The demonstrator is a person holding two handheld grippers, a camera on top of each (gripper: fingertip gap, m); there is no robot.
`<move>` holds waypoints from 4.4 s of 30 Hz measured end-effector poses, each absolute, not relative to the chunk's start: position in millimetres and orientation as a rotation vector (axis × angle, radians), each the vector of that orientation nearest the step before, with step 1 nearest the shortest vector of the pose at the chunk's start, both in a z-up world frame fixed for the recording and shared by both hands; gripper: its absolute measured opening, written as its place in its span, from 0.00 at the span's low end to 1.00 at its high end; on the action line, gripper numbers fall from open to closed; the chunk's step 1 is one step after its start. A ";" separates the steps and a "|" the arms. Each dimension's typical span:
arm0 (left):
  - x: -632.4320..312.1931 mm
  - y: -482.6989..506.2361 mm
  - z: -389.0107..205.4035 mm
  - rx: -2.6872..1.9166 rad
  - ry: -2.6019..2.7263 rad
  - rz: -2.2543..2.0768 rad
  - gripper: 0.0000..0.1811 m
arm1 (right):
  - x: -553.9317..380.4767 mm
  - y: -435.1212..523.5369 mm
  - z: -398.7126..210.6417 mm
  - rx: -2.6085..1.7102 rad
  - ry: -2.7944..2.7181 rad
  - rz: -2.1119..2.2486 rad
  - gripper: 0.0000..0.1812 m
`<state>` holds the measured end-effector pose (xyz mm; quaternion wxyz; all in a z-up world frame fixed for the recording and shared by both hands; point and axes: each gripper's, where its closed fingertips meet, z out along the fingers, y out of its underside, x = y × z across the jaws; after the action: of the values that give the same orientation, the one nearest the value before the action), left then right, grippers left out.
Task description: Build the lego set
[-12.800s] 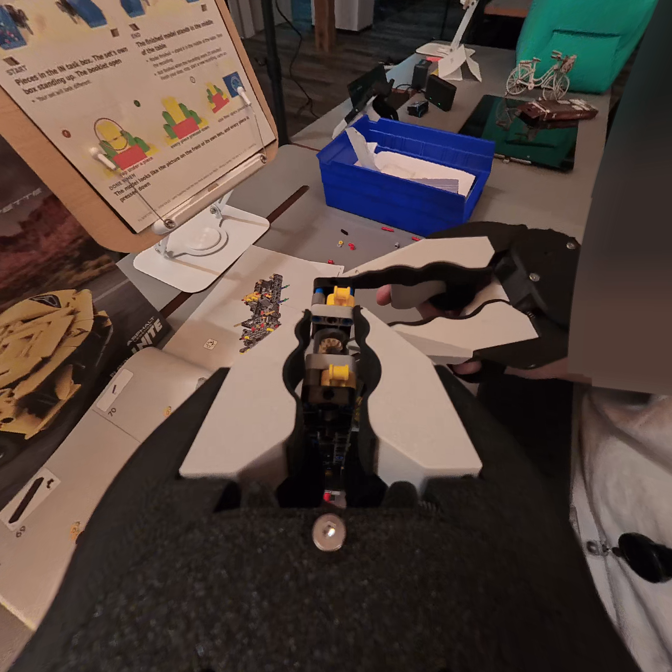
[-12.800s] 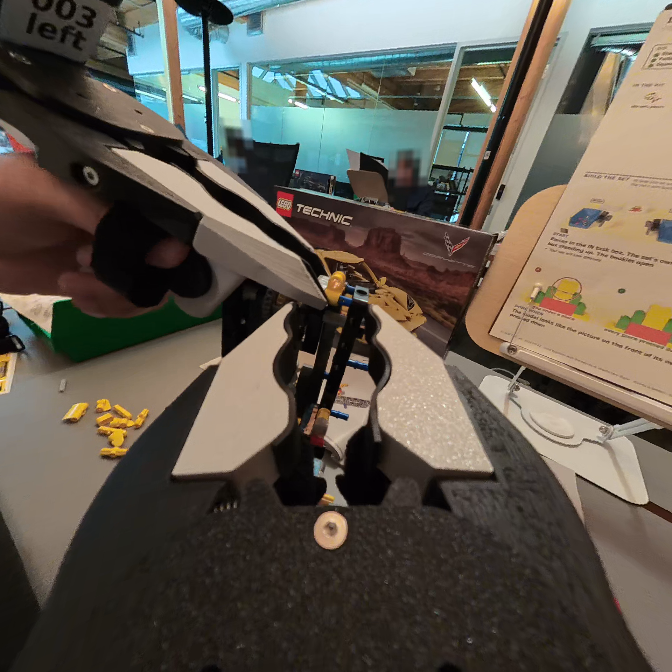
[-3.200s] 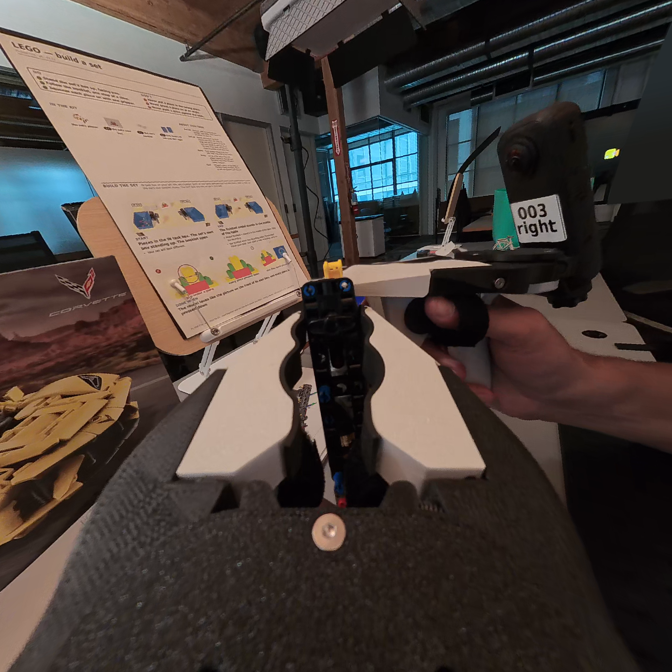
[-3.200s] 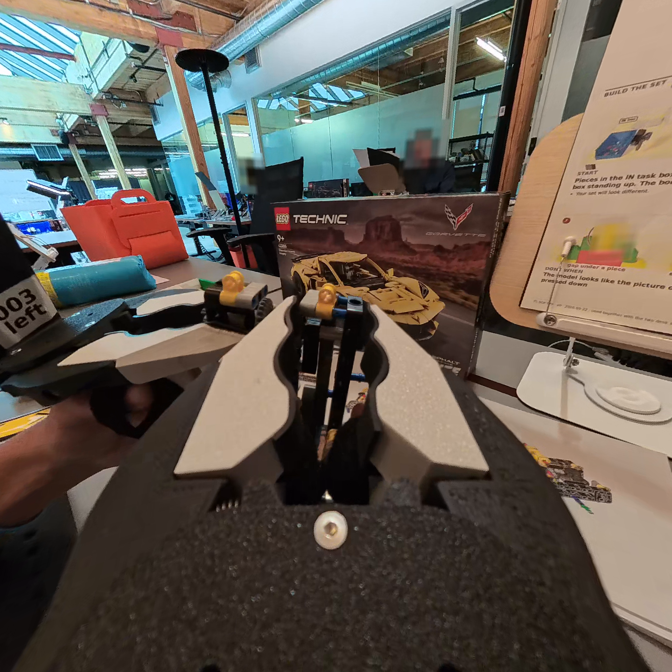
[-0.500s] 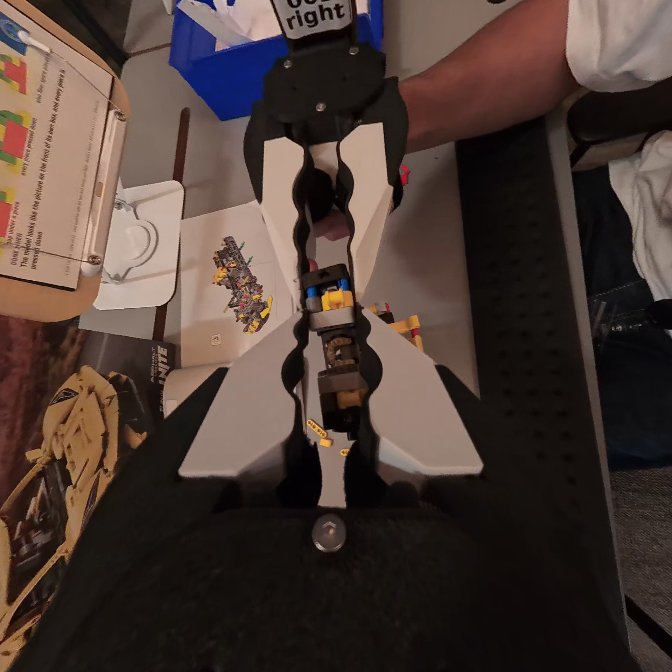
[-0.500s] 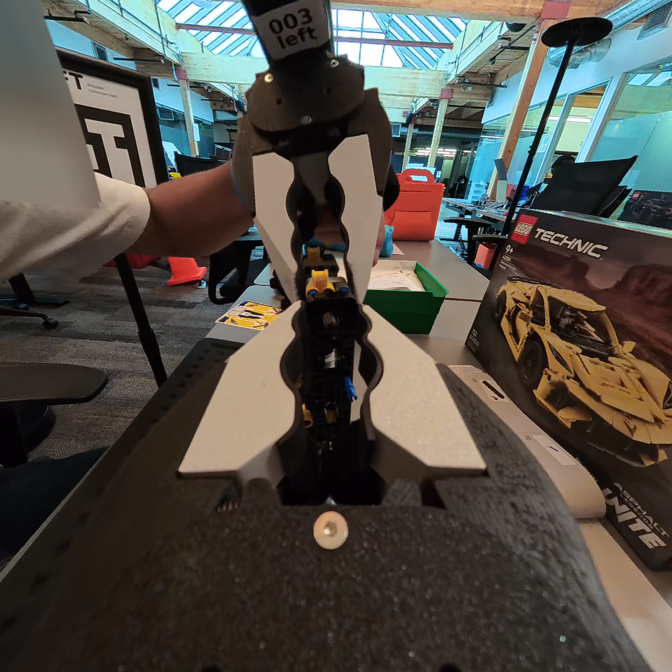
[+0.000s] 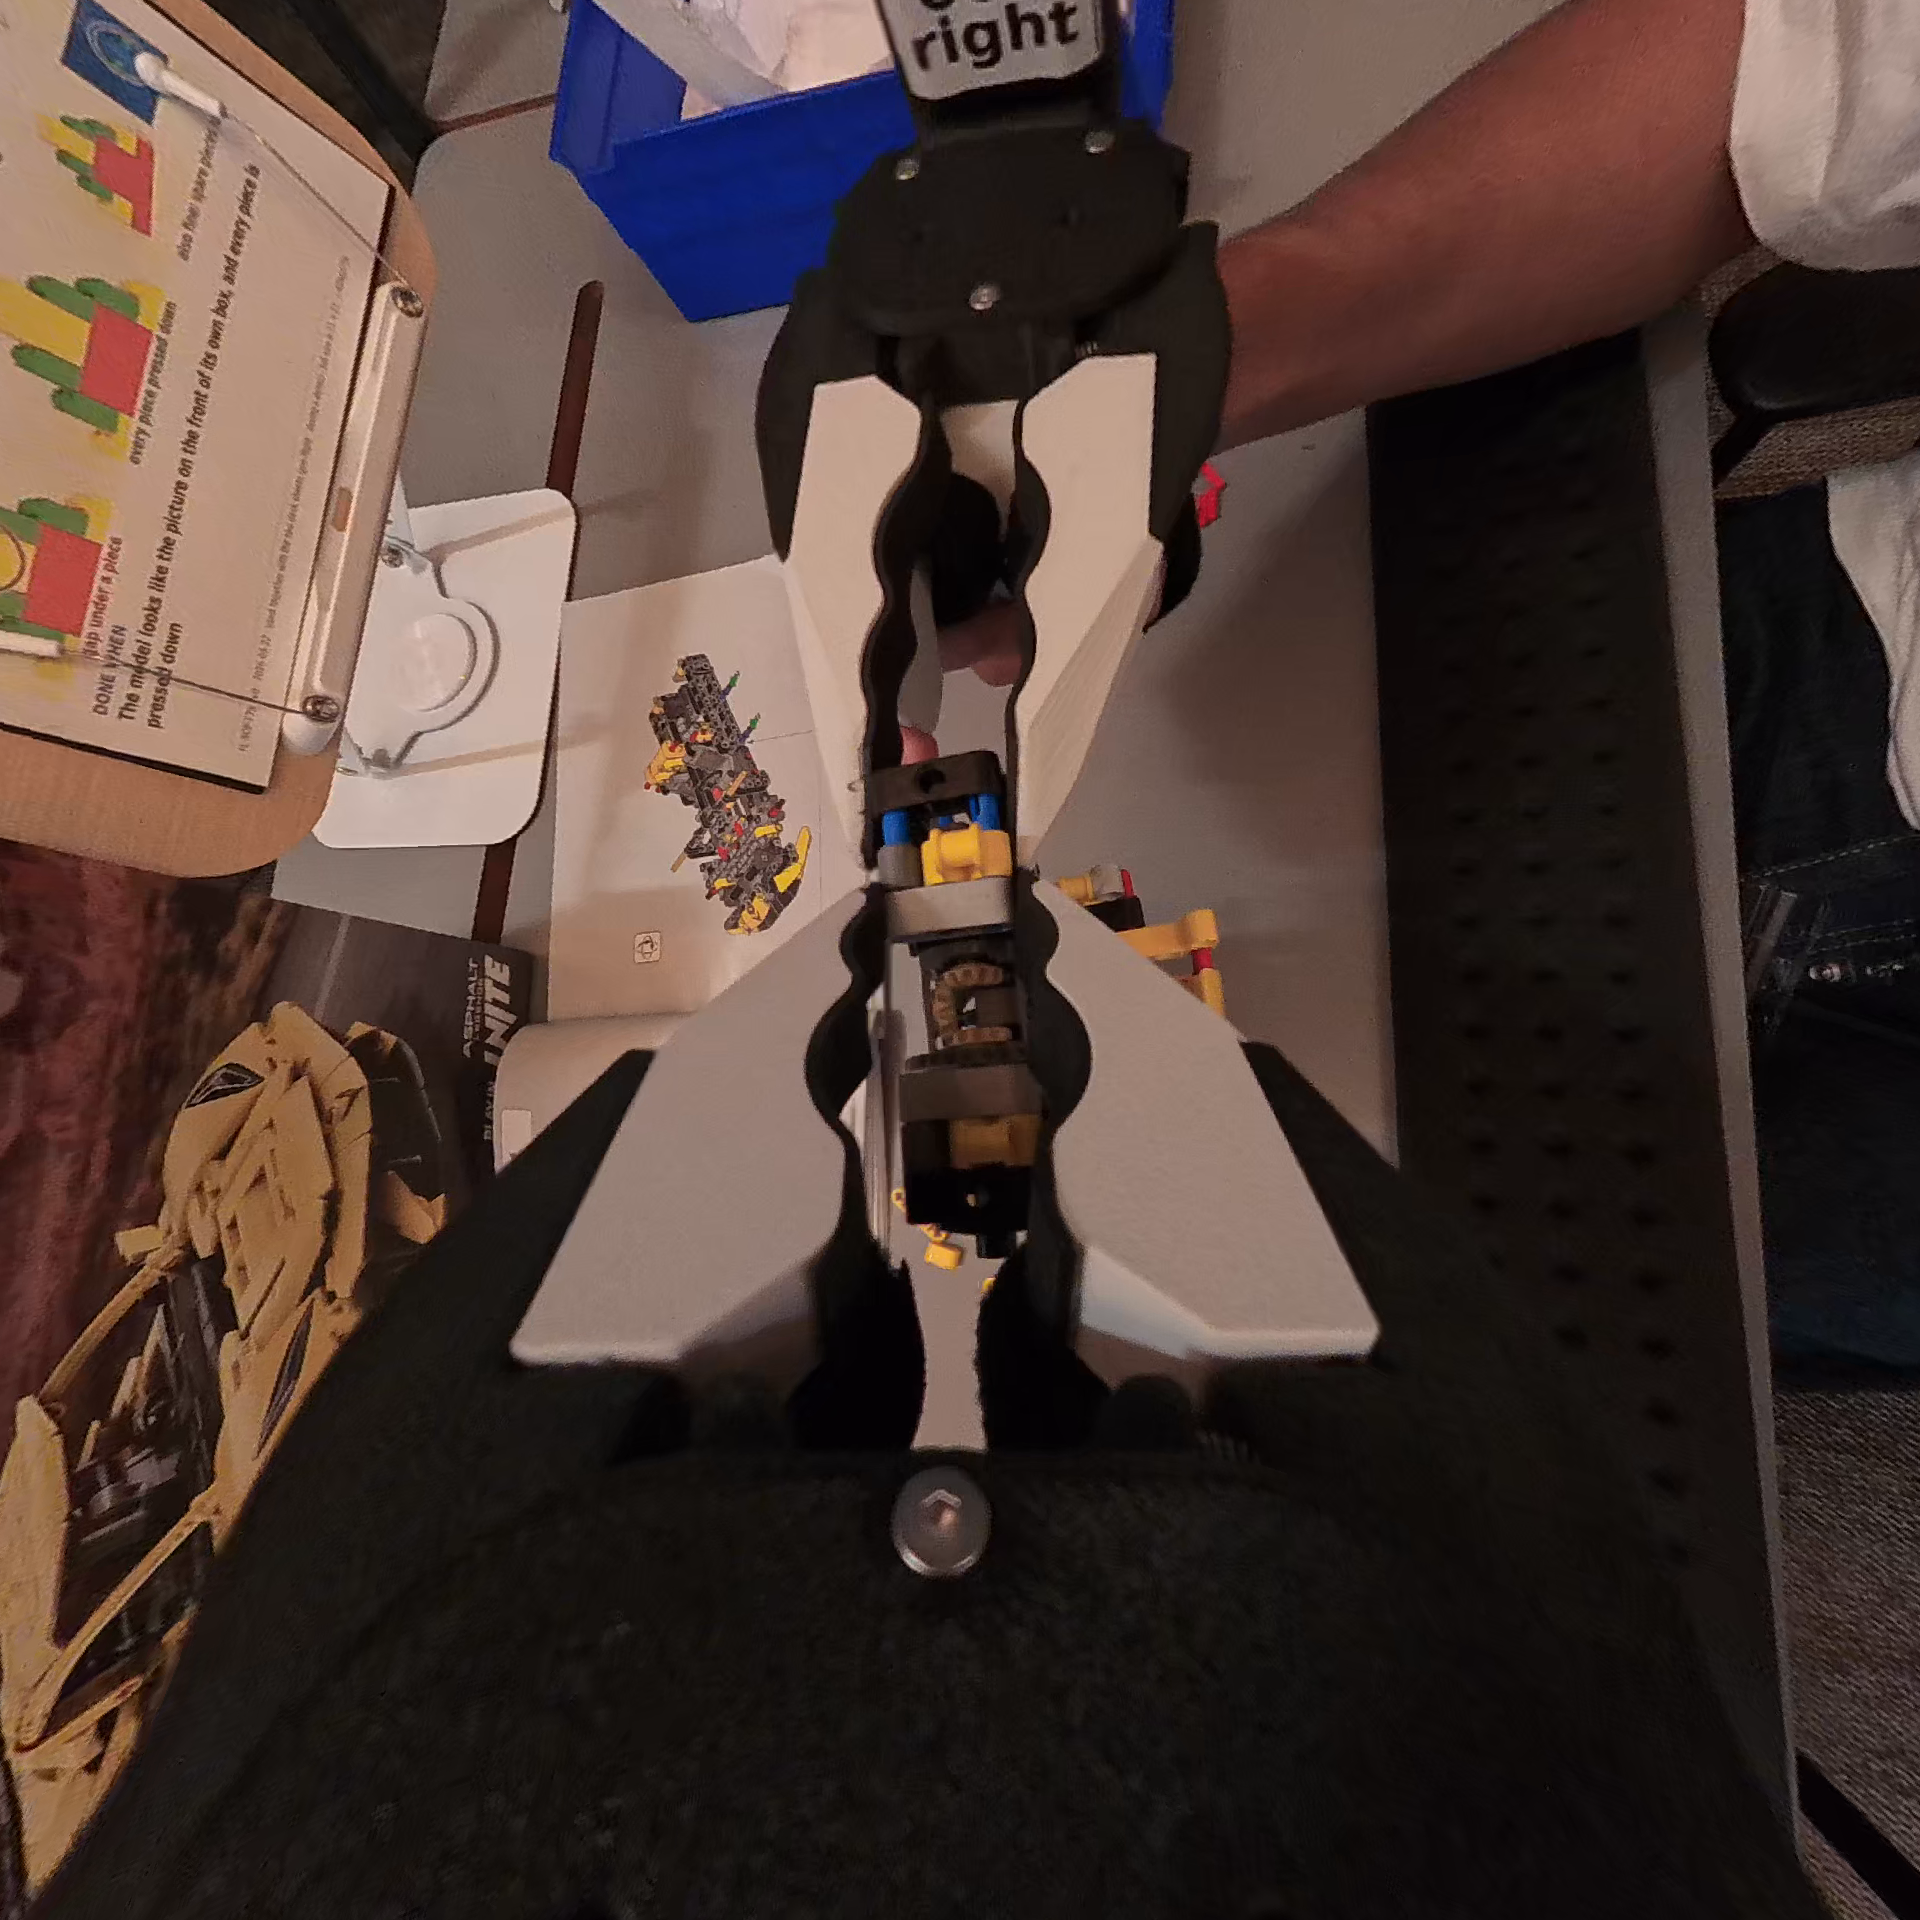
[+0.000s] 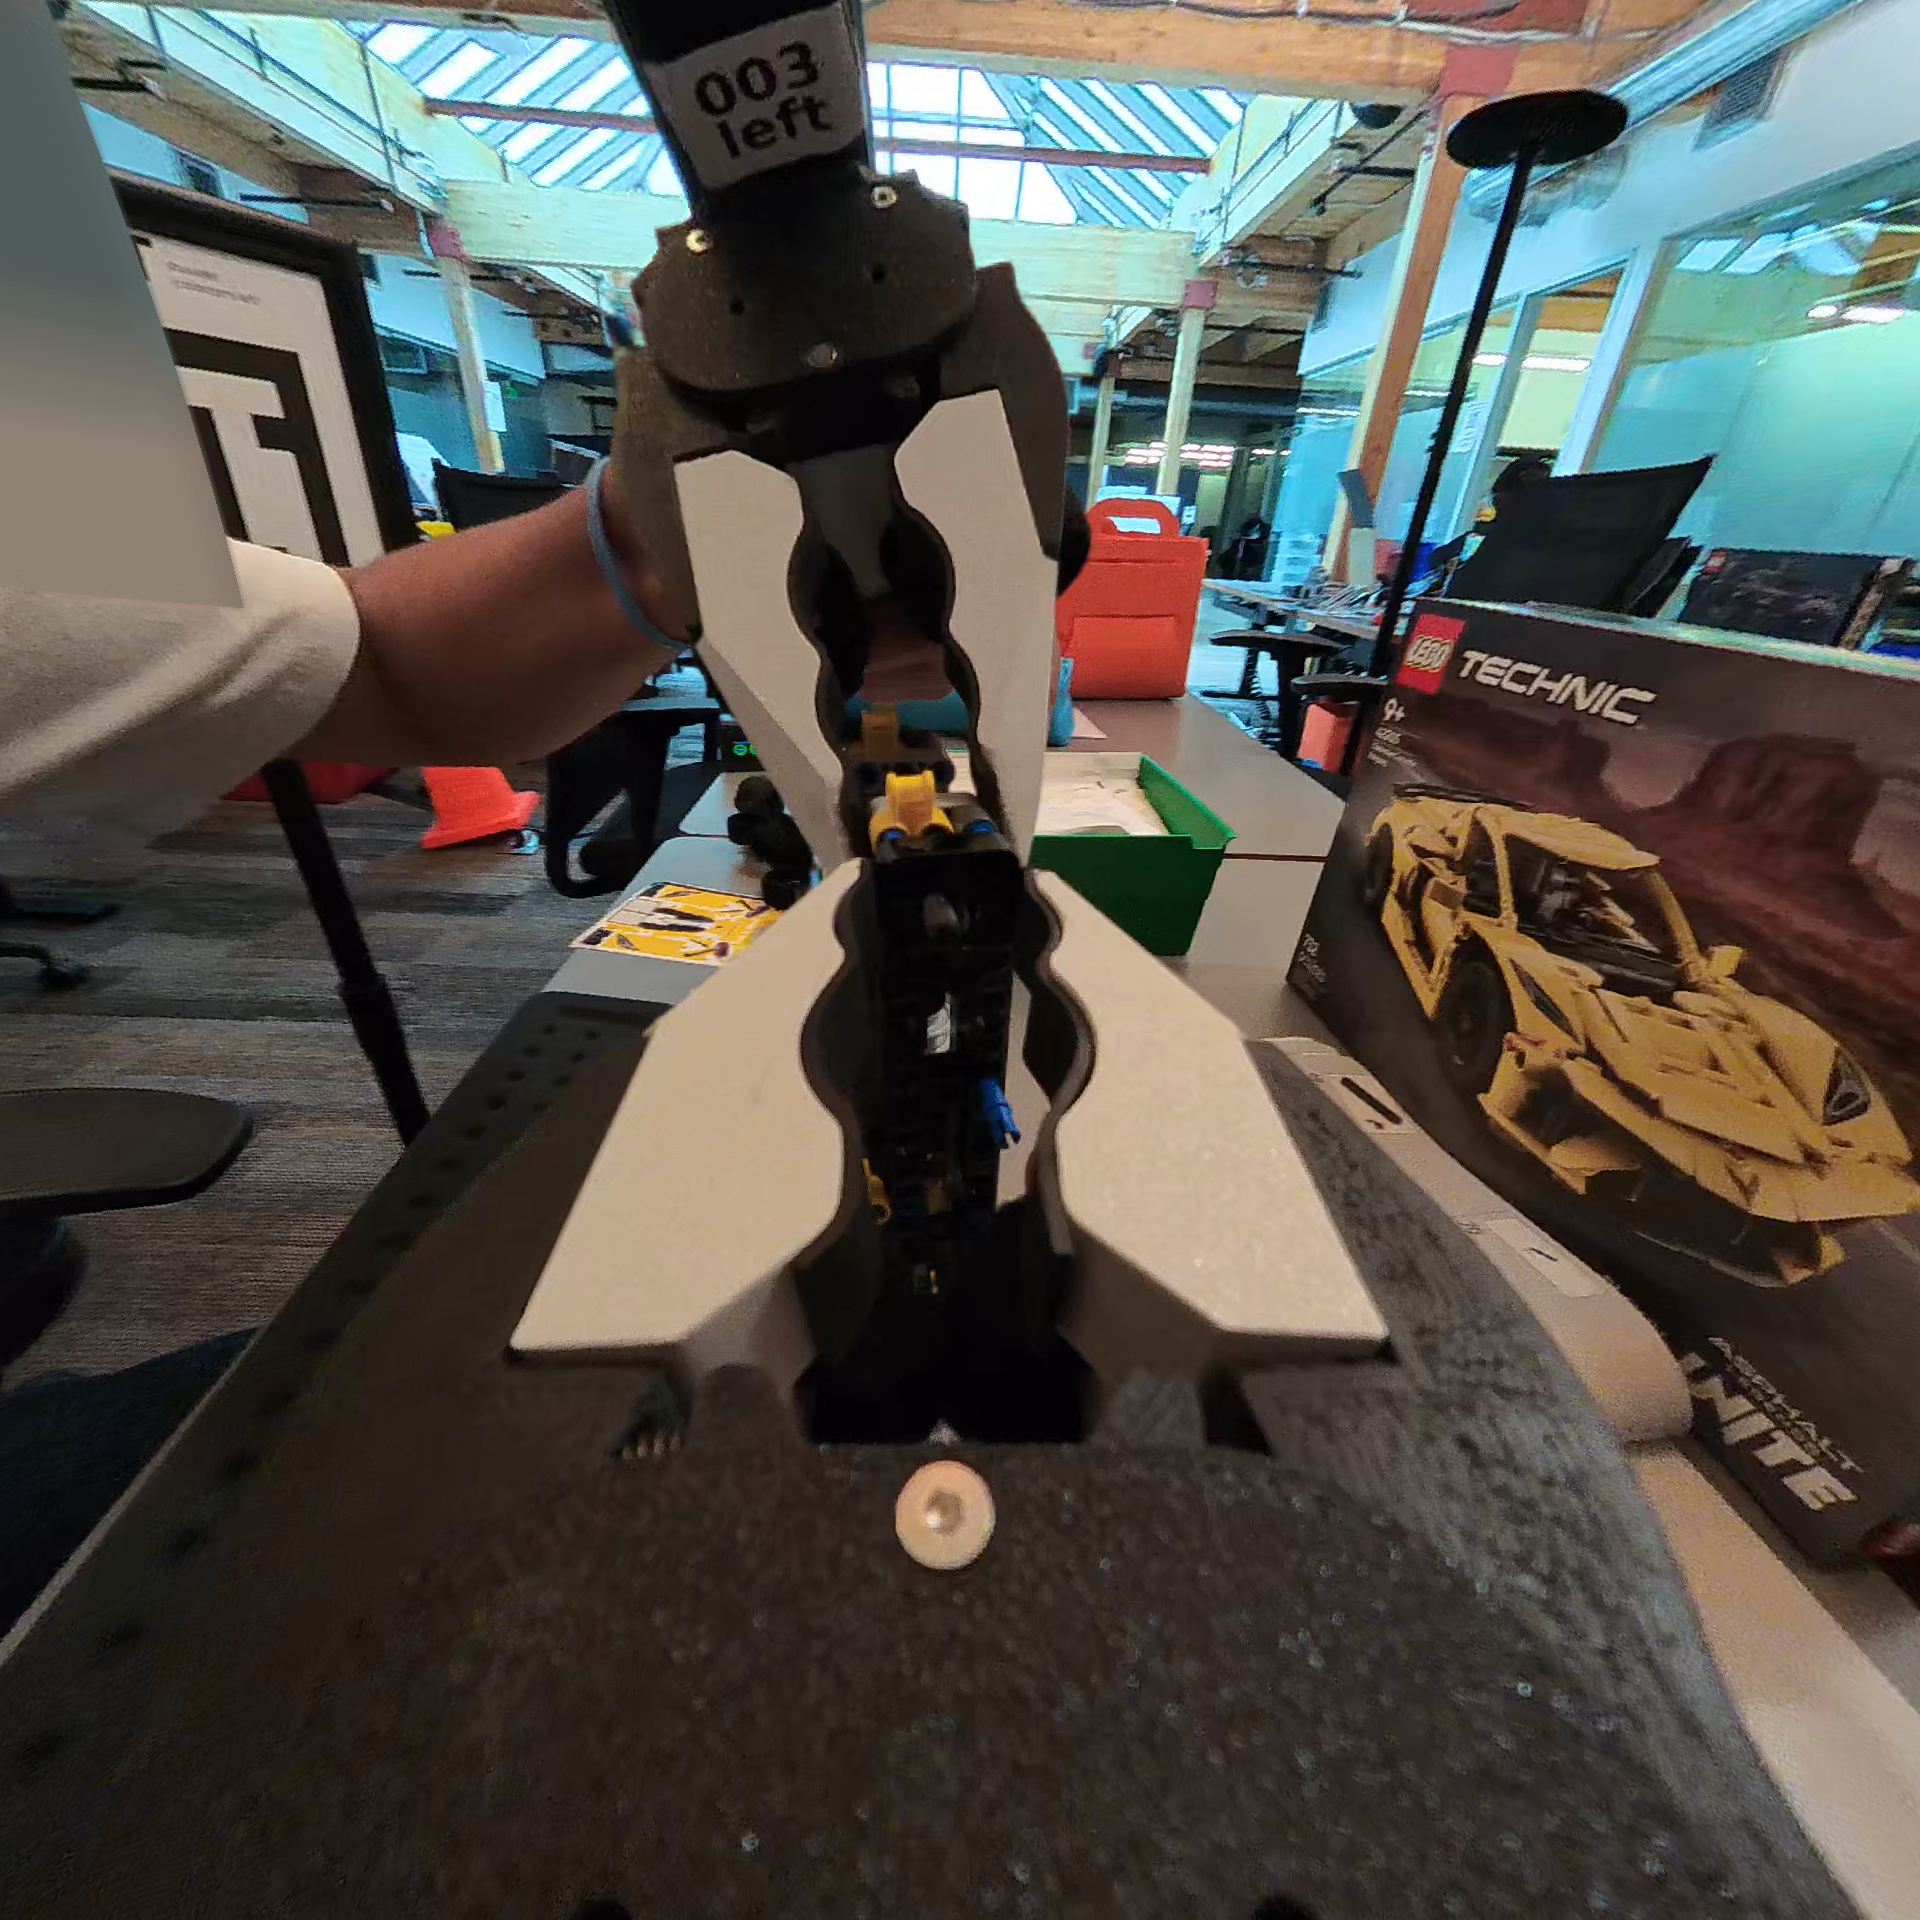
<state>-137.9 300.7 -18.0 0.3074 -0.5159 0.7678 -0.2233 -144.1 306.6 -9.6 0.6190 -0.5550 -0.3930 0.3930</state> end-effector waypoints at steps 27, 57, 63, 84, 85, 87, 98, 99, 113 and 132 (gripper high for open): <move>-127.4 333.6 -20.7 -1.733 1.726 -0.460 0.13 | -132.8 323.1 -16.4 -1.454 -0.531 0.315 0.23; -127.8 324.2 -11.4 -2.220 1.378 -0.970 0.15 | -132.6 333.3 1.5 -1.395 -0.169 0.263 0.17; -128.4 321.1 -11.3 -2.216 1.397 -0.917 0.14 | -133.2 330.1 1.2 -1.375 -0.157 0.259 0.17; -123.0 315.1 -12.3 -2.141 1.463 -0.769 0.13 | -128.9 329.9 -6.3 -1.414 -0.198 0.225 0.17; -123.6 314.1 -12.1 -2.146 1.471 -0.778 0.13 | -129.6 328.9 -5.8 -1.408 -0.212 0.218 0.18; -124.6 312.3 -12.0 -2.160 1.480 -0.808 0.13 | -130.9 327.1 -5.2 -1.392 -0.226 0.217 0.17; -129.6 309.1 -11.3 -2.154 1.506 -0.842 0.14 | -136.4 321.0 -3.9 -1.356 -0.281 0.254 0.18; -131.0 310.0 -11.1 -2.149 1.503 -0.840 0.14 | -137.7 318.2 -3.6 -1.353 -0.338 0.274 0.18; -134.6 312.8 -10.8 -2.159 1.511 -0.882 0.14 | -130.3 323.4 -7.2 -1.329 -0.423 0.213 0.05; -135.3 310.2 -10.7 -2.143 1.521 -0.814 0.13 | -130.9 320.9 -7.3 -1.316 -0.380 0.184 0.04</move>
<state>-135.3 310.2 -10.7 0.1939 -0.7642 0.5423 -0.2902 -130.9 320.9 -7.3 0.7706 -0.6068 -0.1753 0.0847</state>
